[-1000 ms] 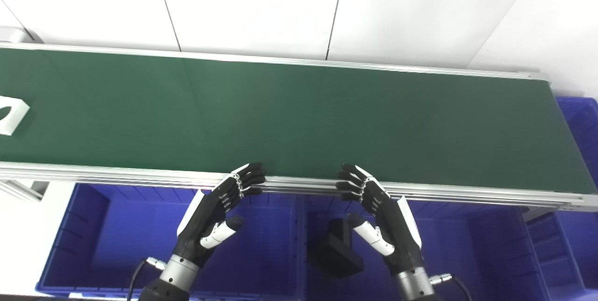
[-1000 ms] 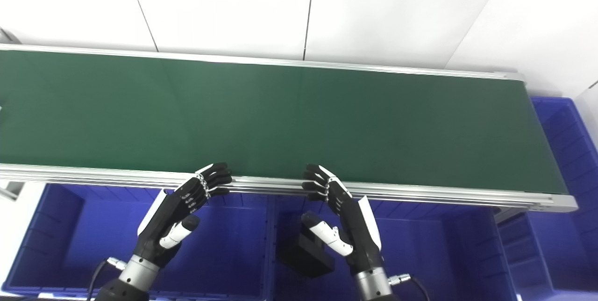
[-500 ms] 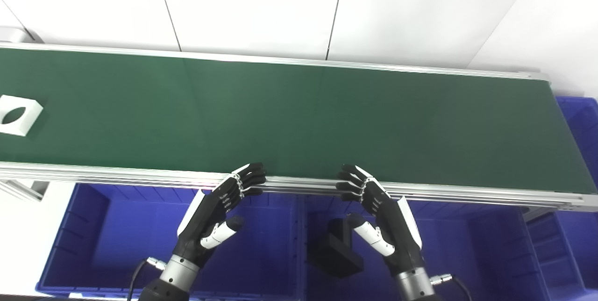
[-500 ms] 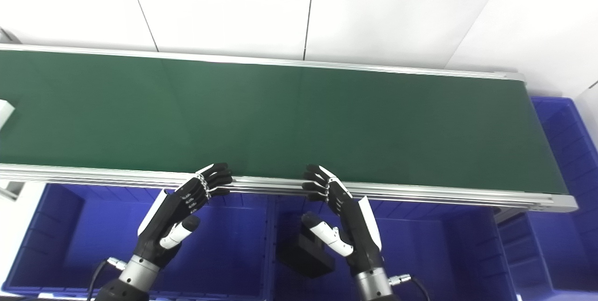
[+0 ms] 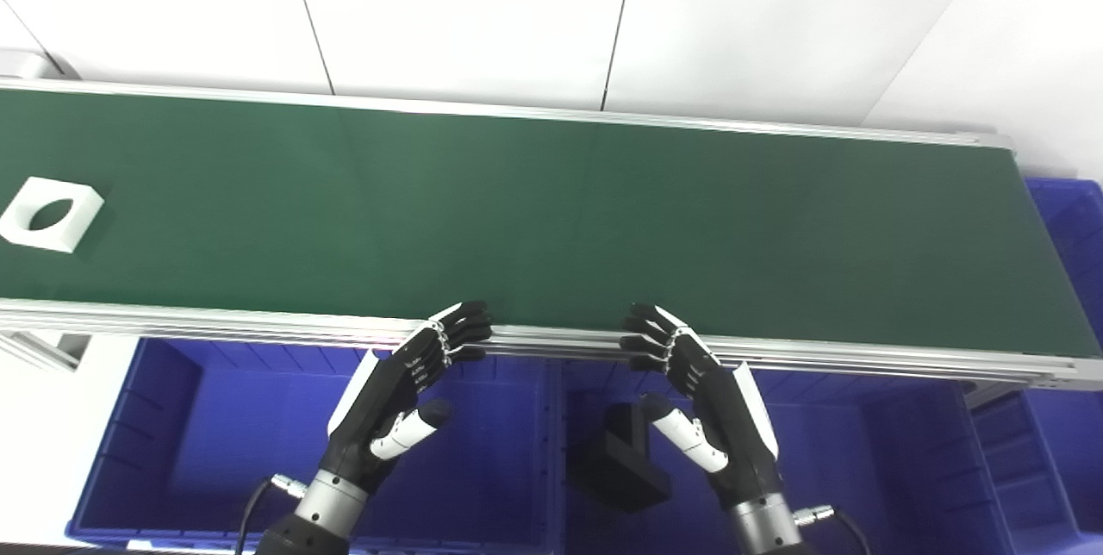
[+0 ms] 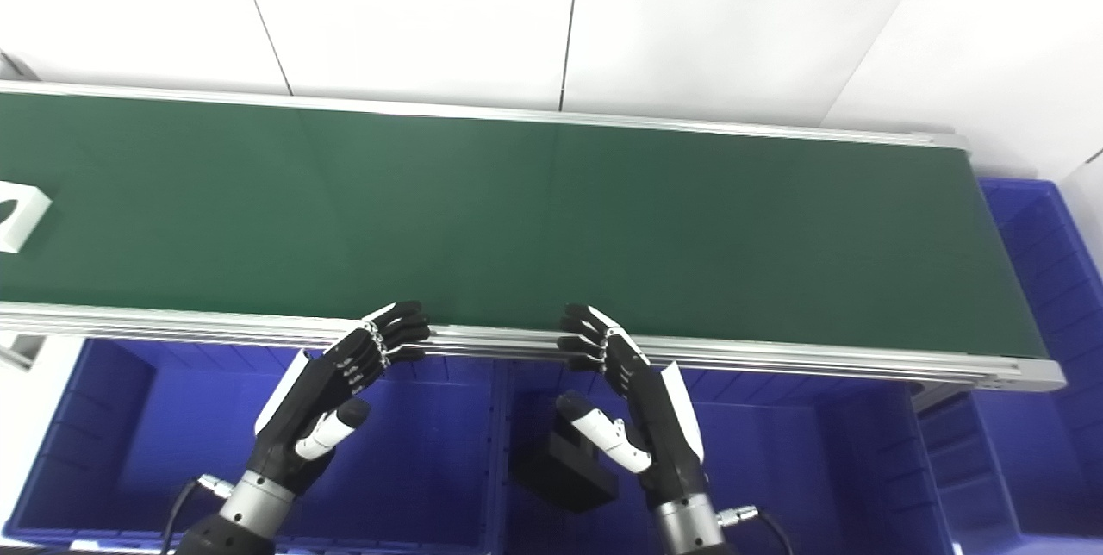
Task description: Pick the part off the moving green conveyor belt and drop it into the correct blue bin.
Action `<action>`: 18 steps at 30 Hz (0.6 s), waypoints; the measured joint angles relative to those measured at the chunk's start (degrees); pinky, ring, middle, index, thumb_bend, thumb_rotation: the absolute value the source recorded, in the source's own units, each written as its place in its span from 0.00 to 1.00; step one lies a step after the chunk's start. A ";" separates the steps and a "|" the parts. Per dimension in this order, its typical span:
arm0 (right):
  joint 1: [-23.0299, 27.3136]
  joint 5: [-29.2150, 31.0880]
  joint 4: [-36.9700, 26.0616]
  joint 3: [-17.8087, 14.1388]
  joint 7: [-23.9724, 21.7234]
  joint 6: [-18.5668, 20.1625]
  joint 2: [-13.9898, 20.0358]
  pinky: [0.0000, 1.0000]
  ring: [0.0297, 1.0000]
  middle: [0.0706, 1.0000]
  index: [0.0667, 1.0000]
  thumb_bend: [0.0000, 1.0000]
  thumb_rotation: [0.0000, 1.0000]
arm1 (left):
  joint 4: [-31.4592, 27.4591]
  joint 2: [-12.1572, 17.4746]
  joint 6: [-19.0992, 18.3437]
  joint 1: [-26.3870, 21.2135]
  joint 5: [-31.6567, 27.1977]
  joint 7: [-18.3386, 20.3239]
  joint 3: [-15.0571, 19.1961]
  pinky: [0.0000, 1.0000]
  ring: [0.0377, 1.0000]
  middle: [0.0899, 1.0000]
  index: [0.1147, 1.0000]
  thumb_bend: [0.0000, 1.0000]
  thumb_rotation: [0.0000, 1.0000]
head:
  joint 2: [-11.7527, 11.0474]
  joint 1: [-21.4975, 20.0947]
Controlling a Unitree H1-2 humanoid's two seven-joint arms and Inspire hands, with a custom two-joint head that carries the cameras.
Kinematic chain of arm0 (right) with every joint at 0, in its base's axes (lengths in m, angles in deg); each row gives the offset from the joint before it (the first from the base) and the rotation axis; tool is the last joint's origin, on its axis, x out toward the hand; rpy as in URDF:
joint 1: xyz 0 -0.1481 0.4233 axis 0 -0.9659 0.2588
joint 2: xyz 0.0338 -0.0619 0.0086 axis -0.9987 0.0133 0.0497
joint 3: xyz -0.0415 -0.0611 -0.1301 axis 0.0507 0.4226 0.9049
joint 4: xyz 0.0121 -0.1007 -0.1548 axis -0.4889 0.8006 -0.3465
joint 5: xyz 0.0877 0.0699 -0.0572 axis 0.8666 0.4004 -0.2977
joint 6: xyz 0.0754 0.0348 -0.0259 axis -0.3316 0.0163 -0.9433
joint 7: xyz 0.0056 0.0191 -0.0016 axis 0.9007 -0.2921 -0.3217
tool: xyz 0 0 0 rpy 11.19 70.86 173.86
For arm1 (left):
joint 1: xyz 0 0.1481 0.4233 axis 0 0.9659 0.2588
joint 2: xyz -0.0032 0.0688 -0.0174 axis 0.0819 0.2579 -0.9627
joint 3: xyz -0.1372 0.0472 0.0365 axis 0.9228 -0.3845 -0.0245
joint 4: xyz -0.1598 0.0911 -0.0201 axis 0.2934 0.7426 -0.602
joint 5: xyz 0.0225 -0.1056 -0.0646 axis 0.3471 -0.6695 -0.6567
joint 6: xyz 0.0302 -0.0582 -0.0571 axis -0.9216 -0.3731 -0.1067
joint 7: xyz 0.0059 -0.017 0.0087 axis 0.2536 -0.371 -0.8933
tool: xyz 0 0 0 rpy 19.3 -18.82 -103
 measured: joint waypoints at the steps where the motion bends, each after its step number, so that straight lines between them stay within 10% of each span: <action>1: 0.01 0.00 0.00 0.00 0.00 0.00 0.00 0.69 0.76 0.80 0.84 0.70 0.74 | 0.00 0.00 0.00 0.00 0.00 0.00 0.00 0.77 0.82 0.83 0.84 0.87 0.78 | 0.00 0.00; 10: 0.27 0.01 0.43 -0.02 -0.03 -0.66 0.08 0.68 0.76 0.80 0.84 0.68 0.75 | 0.01 -0.05 0.00 -0.01 0.05 0.01 -0.03 0.77 0.82 0.82 0.84 0.88 0.78 | -0.62 2.29; 18: 0.54 1.23 2.23 -0.53 -0.30 -1.40 0.88 0.69 0.76 0.80 0.85 0.68 0.78 | 0.93 -1.40 0.00 -0.37 0.19 -0.01 -0.45 0.74 0.80 0.80 0.82 0.88 0.75 | -5.01 13.88</action>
